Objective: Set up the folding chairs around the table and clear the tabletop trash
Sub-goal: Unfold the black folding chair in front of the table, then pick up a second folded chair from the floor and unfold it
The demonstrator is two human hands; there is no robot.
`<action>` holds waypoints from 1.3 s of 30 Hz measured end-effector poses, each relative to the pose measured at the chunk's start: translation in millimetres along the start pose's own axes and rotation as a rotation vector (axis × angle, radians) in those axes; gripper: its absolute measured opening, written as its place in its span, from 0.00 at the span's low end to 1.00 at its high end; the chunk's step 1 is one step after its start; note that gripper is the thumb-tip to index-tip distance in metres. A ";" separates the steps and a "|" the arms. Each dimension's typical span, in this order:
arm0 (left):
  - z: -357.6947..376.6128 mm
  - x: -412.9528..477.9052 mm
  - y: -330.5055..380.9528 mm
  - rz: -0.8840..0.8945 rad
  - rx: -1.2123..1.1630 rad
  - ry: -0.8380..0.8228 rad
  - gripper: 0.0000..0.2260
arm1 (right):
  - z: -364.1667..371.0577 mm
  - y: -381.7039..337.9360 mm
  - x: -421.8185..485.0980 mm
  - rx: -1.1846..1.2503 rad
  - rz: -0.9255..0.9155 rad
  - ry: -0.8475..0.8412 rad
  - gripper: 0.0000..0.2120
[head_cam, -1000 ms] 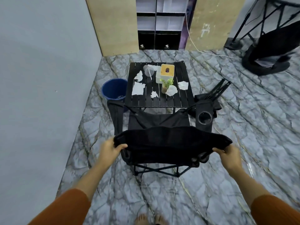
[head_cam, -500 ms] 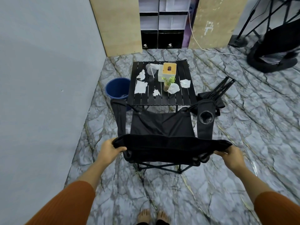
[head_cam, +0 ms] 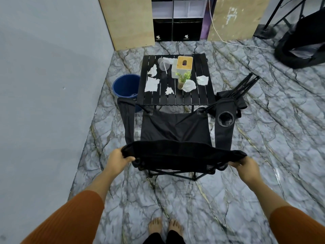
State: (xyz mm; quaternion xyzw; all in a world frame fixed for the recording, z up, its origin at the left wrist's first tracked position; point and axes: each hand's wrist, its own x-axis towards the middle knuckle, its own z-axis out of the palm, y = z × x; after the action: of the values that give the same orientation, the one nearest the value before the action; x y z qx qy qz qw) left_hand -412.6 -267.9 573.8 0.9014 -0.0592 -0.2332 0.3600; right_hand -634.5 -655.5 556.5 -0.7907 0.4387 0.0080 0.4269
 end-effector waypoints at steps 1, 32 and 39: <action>-3.9 1.4 1.6 0.007 0.042 -0.040 0.11 | -1.4 -2.7 0.7 0.015 0.014 -0.014 0.12; 174.1 -69.4 359.3 0.812 0.962 -0.414 0.27 | -164.4 -39.9 -80.6 -0.461 0.118 0.236 0.31; 245.9 -54.8 454.4 0.862 0.950 -0.407 0.28 | -243.6 -9.6 -12.1 -0.455 0.135 0.284 0.32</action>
State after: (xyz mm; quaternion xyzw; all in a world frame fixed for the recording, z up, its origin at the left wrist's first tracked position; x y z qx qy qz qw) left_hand -547.2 -739.0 746.6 0.7955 -0.5768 -0.1825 -0.0330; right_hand -723.3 -810.9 722.4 -0.8285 0.5328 0.0238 0.1708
